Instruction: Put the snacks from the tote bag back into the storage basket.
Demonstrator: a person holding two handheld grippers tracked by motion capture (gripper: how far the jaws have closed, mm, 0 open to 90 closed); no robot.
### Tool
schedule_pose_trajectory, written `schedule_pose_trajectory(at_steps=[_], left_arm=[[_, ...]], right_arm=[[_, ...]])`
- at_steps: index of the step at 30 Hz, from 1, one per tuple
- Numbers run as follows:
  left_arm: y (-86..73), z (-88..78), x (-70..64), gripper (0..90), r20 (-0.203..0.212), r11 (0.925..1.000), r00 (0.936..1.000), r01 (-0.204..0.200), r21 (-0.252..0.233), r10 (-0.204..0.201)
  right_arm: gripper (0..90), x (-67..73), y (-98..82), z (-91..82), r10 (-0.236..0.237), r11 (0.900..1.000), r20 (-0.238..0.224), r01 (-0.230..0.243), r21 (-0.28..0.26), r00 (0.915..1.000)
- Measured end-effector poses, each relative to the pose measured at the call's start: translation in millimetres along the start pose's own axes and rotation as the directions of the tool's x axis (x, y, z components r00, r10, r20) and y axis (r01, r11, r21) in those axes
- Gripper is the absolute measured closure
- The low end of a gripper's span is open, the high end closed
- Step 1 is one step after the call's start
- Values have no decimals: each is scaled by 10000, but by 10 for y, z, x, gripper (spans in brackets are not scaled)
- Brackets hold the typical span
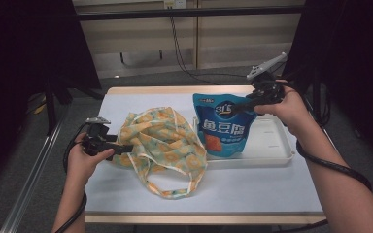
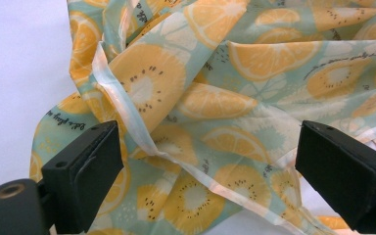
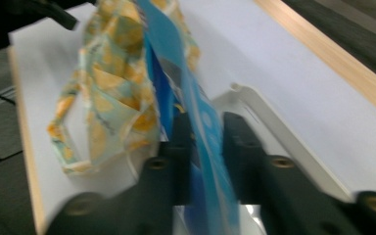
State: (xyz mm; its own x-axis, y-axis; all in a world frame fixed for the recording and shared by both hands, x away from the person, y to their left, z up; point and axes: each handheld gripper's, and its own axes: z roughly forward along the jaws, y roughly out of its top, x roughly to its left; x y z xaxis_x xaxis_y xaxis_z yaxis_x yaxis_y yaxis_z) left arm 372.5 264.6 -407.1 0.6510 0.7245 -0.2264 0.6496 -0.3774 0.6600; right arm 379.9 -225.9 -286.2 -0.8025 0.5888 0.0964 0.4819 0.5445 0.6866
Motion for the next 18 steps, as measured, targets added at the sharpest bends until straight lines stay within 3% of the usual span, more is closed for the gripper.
schedule_pose_trajectory(at_steps=[2, 4, 11, 18], left_arm=[[5, -5, -7, 99, 10, 10000, 10000, 24, -57, -23], [8, -12, -7, 99, -34, 9999, 10000, -30, -126, 30], [13, -27, -11, 99, -57, 9999, 10000, 7, -124, -7], [30, -31, -21, 92, 9, 9999, 10000, -7, -173, 7]], right_arm=[[507, 4, -38, -32, 80, 9997, 258, -86, 225, 9996], [397, -1, -88, -81, 420, 9990, 430, -425, 121, 9982], [252, 34, -305, -229, 478, 9975, 1120, -533, 465, 9926], [178, 25, -469, -249, 871, 9947, 1304, -933, 428, 9876]])
